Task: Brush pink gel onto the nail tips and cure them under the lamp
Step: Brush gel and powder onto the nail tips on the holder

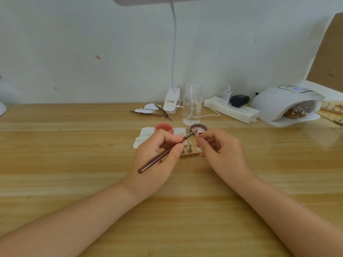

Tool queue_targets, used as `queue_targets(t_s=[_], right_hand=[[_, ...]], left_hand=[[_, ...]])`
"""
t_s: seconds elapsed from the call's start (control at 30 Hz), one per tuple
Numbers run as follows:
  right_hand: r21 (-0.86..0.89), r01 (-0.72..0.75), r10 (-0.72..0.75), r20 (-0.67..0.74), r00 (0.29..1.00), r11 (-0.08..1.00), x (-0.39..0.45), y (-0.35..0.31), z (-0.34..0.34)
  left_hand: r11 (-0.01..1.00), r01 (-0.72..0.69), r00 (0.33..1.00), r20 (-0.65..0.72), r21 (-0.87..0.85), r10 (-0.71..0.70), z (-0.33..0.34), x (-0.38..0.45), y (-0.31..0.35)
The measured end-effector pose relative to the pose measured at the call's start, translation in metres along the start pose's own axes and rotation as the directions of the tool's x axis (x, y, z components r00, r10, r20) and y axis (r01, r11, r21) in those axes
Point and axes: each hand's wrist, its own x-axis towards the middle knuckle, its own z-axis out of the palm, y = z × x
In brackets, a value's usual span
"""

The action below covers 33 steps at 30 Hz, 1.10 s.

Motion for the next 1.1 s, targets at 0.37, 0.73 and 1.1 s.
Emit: queue_targets(t_s=[0.37,0.73,1.1], right_hand=[[0.029,-0.026,0.025,0.007,1.000,0.999,0.000,-0.003,-0.001],[0.004,-0.010,0.010,-0.006,1.000,1.000,0.000,-0.004,-0.001],[0.026,-0.002,0.002,-0.020,1.000,1.000,0.001,-0.003,-0.001]], left_hand=[[0.997,0.027,1.000,-0.013,-0.070,-0.028,-0.002,-0.001,0.002],[0.996,0.048,0.998,-0.025,-0.069,-0.050,-0.003,-0.001,0.005],[0.999,0.050,0.993,-0.111,-0.002,-0.050,-0.010,0.014,0.018]])
